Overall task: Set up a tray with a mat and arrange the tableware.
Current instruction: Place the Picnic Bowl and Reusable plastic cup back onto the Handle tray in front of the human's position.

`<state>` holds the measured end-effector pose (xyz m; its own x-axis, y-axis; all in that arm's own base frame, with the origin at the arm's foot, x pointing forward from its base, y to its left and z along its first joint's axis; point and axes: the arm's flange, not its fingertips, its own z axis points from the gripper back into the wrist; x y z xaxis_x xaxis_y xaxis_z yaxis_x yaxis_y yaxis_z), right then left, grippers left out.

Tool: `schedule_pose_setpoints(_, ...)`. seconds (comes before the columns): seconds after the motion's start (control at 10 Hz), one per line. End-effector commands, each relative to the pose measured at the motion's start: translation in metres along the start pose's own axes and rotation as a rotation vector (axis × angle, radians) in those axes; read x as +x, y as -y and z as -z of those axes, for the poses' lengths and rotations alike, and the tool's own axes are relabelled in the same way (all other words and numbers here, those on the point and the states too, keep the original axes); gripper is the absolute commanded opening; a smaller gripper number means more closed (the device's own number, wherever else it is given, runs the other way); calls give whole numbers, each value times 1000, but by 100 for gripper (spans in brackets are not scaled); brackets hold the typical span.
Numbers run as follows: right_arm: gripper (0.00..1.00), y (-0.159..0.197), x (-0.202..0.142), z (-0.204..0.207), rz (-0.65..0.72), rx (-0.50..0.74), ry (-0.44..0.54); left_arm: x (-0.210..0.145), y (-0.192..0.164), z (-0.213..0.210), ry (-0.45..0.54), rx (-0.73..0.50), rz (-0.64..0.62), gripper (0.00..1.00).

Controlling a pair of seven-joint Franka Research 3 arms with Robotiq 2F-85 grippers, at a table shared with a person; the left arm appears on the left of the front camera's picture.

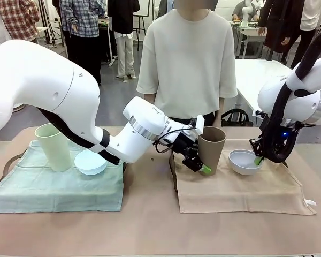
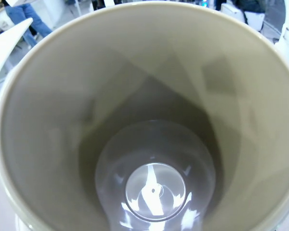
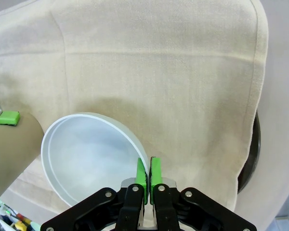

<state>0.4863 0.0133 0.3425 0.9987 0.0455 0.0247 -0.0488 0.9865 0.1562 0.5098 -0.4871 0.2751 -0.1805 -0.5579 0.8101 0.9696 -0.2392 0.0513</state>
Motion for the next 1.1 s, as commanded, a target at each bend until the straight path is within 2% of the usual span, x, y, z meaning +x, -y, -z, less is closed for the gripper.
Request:
schedule_pose_setpoints(0.0, 24, 2, 4, 7, -20, 7, 19, 1, -4, 5, -15, 3, 8, 94)
schedule_pose_setpoints(0.1, 64, 3, 1, 6, -34, 5, 19, 5, -2, 4, -18, 12, 11, 100)
schedule_pose_setpoints(0.2, 83, 3, 0, 2, -21, -26, 26, 5, -1, 0, -30, 1, 9, 100)
schedule_pose_setpoints(0.3, 84, 1, -7, -4, -29, -68, 39, 4, 2, -3, -61, -1, -7, 100)
schedule_pose_setpoints(0.4, 37, -2, -10, -9, -39, -89, 56, 2, 1, -11, -76, 1, -32, 100)
schedule_pose_setpoints(0.5, 100, -2, -16, -15, -57, -96, 59, 1, 3, -18, -94, 8, -46, 100)
schedule_pose_setpoints(0.6, 57, -1, -21, -24, -65, -103, 66, 3, 7, -29, -115, -5, -62, 100)
schedule_pose_setpoints(0.7, 100, 4, -27, -34, -71, -109, 71, 6, 11, -41, -129, 1, -76, 100)
schedule_pose_setpoints(0.8, 62, 6, -31, -43, -93, -129, 76, 9, 14, -54, -139, -5, -97, 100)
schedule_pose_setpoints(1.0, 62, 11, -40, -63, -96, -139, 67, 30, 25, -82, -209, -21, -182, 100)
